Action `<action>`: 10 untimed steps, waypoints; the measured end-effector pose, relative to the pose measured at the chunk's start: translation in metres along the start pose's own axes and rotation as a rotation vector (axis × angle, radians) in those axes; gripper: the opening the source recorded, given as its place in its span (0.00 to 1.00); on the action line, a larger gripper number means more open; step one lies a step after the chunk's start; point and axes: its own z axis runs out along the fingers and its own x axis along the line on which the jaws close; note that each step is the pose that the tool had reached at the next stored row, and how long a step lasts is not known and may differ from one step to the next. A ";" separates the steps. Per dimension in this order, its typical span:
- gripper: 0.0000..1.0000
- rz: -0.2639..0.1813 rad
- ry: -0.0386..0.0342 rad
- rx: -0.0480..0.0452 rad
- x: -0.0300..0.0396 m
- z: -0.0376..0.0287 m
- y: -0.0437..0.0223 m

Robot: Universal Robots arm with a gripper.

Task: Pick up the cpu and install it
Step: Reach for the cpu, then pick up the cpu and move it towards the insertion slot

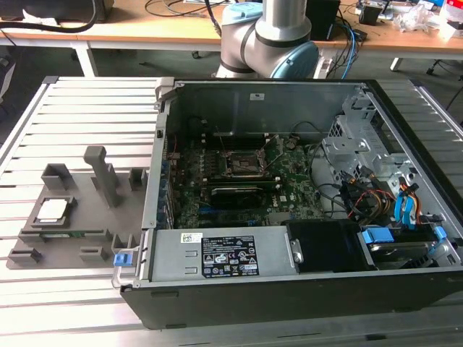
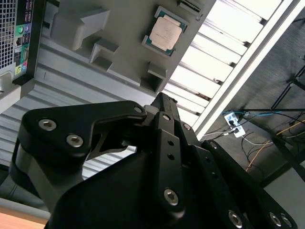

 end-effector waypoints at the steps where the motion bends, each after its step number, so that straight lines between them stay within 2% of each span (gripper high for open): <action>1: 0.11 0.000 -0.0001 0.0000 0.0000 0.0000 0.0000; 6: 0.11 0.000 -0.0001 0.0000 0.0001 0.0001 -0.0002; 7: 0.16 0.000 0.0000 0.0000 0.0001 0.0001 -0.0002; 8: 0.29 0.000 -0.0001 0.0000 0.0001 0.0001 -0.0003; 9: 0.36 0.000 -0.0001 -0.0001 0.0001 0.0001 -0.0003; 10: 0.48 0.000 -0.0001 0.0000 0.0001 0.0001 -0.0003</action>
